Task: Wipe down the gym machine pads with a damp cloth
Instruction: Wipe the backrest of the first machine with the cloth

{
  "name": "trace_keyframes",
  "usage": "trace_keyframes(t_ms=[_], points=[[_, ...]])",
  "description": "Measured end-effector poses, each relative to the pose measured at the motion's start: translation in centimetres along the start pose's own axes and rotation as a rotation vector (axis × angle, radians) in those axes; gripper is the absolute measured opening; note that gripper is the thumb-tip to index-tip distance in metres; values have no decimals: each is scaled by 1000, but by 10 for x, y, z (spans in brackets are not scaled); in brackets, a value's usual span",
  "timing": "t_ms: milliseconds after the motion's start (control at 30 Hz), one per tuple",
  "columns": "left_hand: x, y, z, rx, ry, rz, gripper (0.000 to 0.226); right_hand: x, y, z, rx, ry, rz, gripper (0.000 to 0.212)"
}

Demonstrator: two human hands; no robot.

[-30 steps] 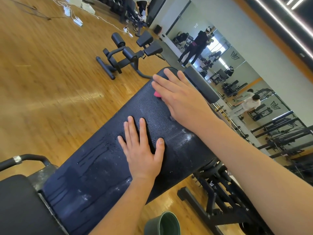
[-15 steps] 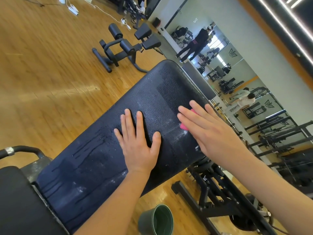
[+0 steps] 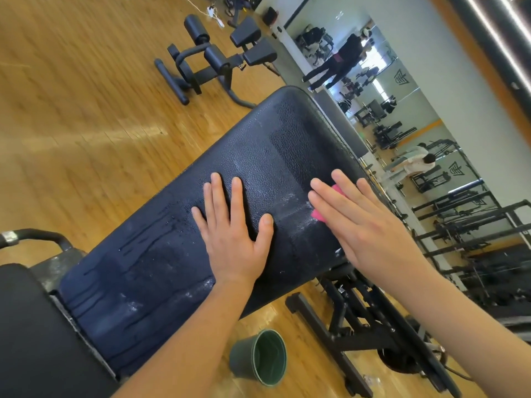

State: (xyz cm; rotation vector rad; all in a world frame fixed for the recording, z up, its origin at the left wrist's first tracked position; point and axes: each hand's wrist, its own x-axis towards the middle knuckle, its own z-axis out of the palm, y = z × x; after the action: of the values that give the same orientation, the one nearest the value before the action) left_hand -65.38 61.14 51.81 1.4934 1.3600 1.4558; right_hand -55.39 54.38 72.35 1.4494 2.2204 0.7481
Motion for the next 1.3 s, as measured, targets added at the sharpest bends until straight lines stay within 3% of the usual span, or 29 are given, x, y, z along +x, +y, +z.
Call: trace_keyframes(t_ms=[167, 733, 1300], points=[[-2, 1, -2, -3, -29, -7, 71, 16, -6, -2, -11, 33, 8, 60], [-3, -2, 1, -34, 26, 43, 70, 164, -4, -10, -5, -41, -24, 48], [-3, -6, 3, -33, 41, 56, 69, 74, -5, -19, 51, -177, 8, 54]])
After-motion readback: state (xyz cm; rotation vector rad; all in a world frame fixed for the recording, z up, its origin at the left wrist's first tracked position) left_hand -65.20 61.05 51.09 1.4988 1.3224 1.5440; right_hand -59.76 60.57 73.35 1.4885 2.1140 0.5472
